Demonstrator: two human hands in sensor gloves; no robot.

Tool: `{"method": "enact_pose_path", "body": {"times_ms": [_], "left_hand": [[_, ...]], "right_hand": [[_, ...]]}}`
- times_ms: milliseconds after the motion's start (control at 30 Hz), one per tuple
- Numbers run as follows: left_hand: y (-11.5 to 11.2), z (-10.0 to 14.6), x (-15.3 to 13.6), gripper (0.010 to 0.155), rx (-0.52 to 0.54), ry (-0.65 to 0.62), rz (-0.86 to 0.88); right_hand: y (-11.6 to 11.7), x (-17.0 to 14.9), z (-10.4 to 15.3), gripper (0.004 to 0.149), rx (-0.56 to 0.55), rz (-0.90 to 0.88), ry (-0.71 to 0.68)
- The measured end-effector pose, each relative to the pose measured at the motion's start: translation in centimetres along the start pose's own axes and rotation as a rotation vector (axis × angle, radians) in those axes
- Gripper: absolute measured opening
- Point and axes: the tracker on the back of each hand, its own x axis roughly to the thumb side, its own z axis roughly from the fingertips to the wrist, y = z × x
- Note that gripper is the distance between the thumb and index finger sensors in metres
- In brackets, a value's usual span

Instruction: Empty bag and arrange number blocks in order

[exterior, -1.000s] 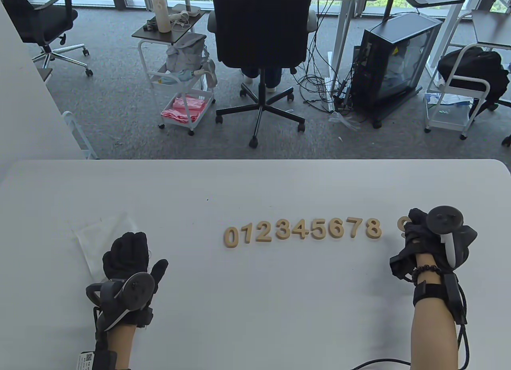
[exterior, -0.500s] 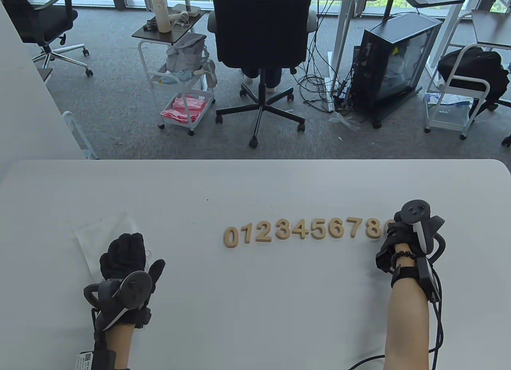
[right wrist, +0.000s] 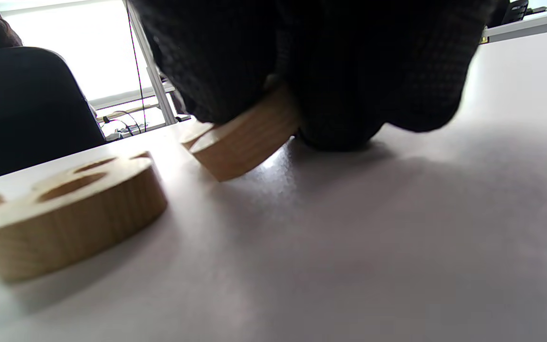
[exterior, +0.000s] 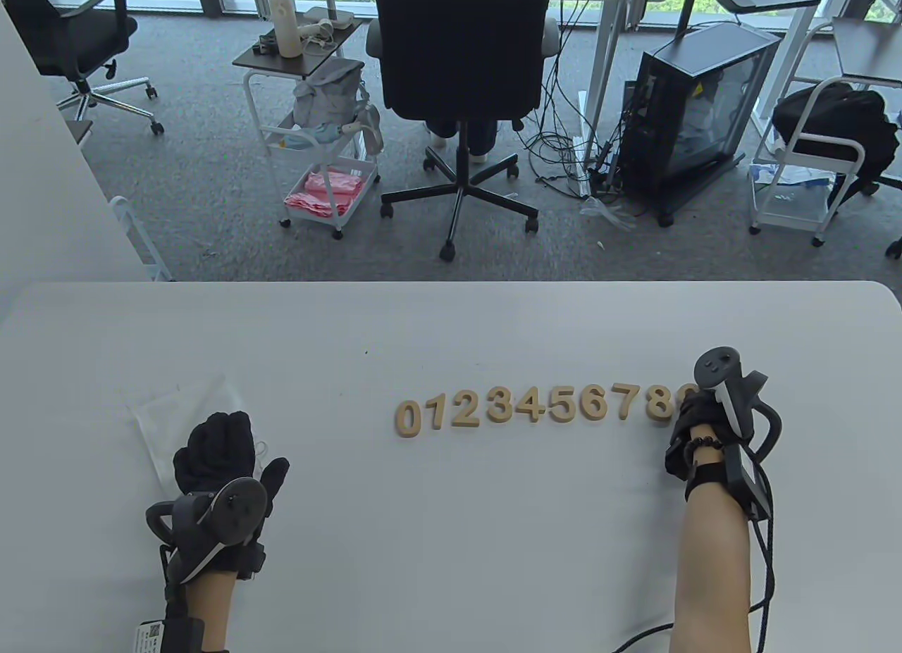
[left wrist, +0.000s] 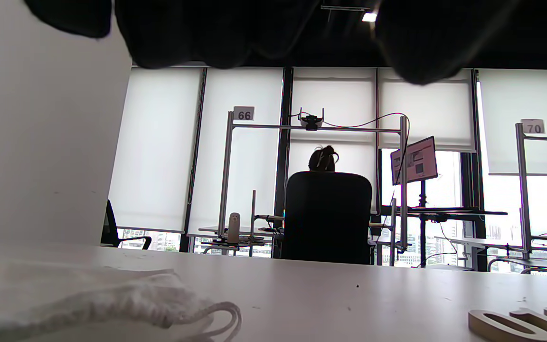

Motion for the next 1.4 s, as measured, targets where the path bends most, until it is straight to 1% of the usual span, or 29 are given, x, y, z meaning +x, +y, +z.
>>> {"method": "enact_pose_path", "body": {"times_ms": [300, 400, 433, 633, 800, 900, 1067, 1167, 1200, 1233, 1400], "left_hand": [[0.0, 0.0, 0.0, 0.084, -0.002, 0.001, -0.004], [-0.1, 0.0, 0.0, 0.084, -0.004, 0.003, -0.005], [-0.1, 0.0, 0.0, 0.084, -0.004, 0.003, -0.005], [-0.1, 0.0, 0.0, 0.084, -0.003, 0.001, -0.002], [-0.2, 0.0, 0.1, 0.084, -0.009, -0.007, 0.003], [-0.2, 0.0, 0.3, 0.084, -0.008, -0.018, 0.004], [-0.2, 0.0, 0.9, 0.084, -0.018, -0.044, 0.014], [-0.4, 0.1, 1.3, 0.083, -0.047, -0.064, 0.030], [-0.5, 0.1, 1.5, 0.082, -0.070, -0.076, 0.033], [-0.6, 0.1, 1.7, 0.081, -0.074, -0.078, 0.036], [-1.0, 0.2, 2.7, 0.081, -0.100, -0.128, 0.044]], "right_hand": [[0.0, 0.1, 0.2, 0.051, -0.001, 0.018, -0.001], [0.0, 0.2, 0.3, 0.051, 0.004, 0.061, 0.009], [0.0, 0.2, 0.4, 0.051, -0.008, 0.055, 0.009], [0.0, 0.2, 0.4, 0.053, 0.010, 0.053, 0.013], [-0.9, -0.3, 0.8, 0.056, 0.029, -0.003, 0.030], [-1.5, -0.6, 1.3, 0.055, 0.024, -0.026, 0.029], [-3.4, -1.0, 3.3, 0.055, 0.004, -0.067, -0.018], [-4.6, -0.9, 5.3, 0.055, -0.021, -0.099, -0.077], [-5.1, -0.8, 6.5, 0.056, -0.019, -0.113, -0.123], [-5.2, -0.7, 6.9, 0.056, -0.017, -0.118, -0.136], [-6.2, -0.4, 12.0, 0.060, -0.015, -0.124, -0.281]]}}
